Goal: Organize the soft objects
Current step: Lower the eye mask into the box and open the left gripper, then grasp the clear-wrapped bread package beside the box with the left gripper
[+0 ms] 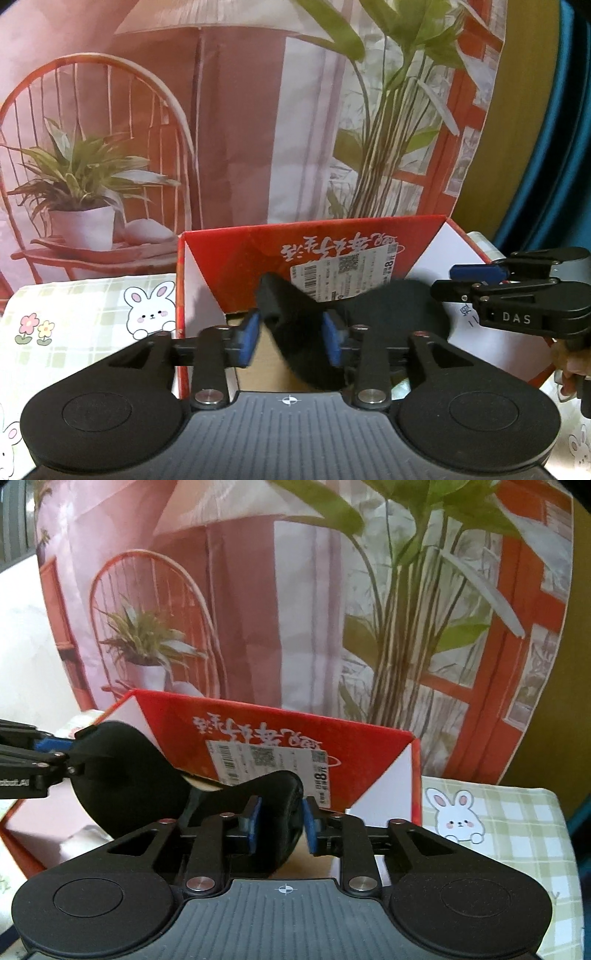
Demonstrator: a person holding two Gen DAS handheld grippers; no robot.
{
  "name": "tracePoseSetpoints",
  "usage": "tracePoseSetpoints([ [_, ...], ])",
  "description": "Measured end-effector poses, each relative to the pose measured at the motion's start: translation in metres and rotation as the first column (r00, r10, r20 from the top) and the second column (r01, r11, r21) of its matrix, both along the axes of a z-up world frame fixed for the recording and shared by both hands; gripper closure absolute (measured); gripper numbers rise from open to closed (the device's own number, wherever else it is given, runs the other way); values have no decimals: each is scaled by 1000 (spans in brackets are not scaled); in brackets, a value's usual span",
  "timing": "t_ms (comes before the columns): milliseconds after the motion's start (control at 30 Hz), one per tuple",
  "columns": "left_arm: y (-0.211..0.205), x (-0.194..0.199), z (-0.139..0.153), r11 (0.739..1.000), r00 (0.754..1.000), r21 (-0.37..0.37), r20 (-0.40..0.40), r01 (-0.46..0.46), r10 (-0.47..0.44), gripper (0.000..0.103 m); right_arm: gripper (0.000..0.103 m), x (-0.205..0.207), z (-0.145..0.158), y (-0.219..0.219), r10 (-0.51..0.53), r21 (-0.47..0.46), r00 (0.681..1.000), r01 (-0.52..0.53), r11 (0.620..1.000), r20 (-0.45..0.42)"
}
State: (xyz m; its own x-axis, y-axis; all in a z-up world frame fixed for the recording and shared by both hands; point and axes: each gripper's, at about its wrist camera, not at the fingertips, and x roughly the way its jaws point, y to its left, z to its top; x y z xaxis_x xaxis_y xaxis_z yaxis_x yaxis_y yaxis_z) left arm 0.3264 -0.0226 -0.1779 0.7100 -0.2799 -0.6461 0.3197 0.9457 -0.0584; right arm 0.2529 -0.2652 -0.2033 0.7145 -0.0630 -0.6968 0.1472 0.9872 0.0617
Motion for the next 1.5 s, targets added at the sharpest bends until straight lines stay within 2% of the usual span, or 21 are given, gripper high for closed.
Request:
tracePoseSetpoints([
  [67, 0, -1, 1, 1000, 1000, 14, 9, -5, 5, 41, 69, 0, 1, 0, 4, -9, 1000, -4, 1000, 1],
  [100, 0, -2, 1, 1000, 1000, 19, 13, -7, 6, 41, 62, -1, 1, 0, 2, -15, 1000, -2, 1000, 2],
  [133, 1, -3, 2, 1000, 1000, 21, 13, -7, 6, 41, 60, -2, 2, 1, 0, -20, 1000, 0, 1000, 5],
  [333, 1, -15, 11, 999, 1000, 43, 20, -11, 10, 33, 53, -13, 5, 7, 7, -42, 1000, -7, 999, 7],
  [433, 2, -25, 19, 999, 999, 42, 39, -19, 17, 22, 44, -22, 10, 9, 4, -46, 1000, -3, 999, 20],
  [500, 2, -33, 24, 999, 998, 44, 54, -23, 21, 5, 30, -30, 14, 11, -1, -53, 999, 3, 999, 34],
  [533, 1, -37, 27, 998, 998, 49, 63, -29, 26, 3, 24, -35, 17, 12, -3, -52, 999, 5, 999, 48],
  [567, 1, -42, 31, 998, 997, 57, 77, -37, 33, 1, 11, -39, 19, 13, -9, -53, 998, 12, 999, 64],
  [600, 0, -46, 34, 997, 996, 65, 85, -43, 38, 0, 3, -44, 22, 14, -19, -59, 997, 24, 998, 81],
  [633, 0, -50, 36, 996, 995, 74, 90, -49, 42, 0, 1, -48, 25, 14, -26, -65, 995, 32, 997, 95],
  [900, 1, -83, 50, 994, 991, 85, 123, -72, 61, 0, 0, -78, 40, 17, -81, -59, 988, 89, 994, 133],
  [1133, 5, -114, 51, 990, 987, 109, 139, -90, 75, 0, 0, -105, 46, 32, -93, -55, 982, 103, 993, 163],
  [1333, 13, -137, 50, 992, 988, 85, 131, -92, 81, 0, 0, -128, 48, 49, -90, -75, 980, 105, 992, 177],
  [1500, 15, -153, 47, 991, 988, 101, 138, -85, 70, 0, 0, -148, 46, 57, -94, -68, 979, 108, 992, 183],
])
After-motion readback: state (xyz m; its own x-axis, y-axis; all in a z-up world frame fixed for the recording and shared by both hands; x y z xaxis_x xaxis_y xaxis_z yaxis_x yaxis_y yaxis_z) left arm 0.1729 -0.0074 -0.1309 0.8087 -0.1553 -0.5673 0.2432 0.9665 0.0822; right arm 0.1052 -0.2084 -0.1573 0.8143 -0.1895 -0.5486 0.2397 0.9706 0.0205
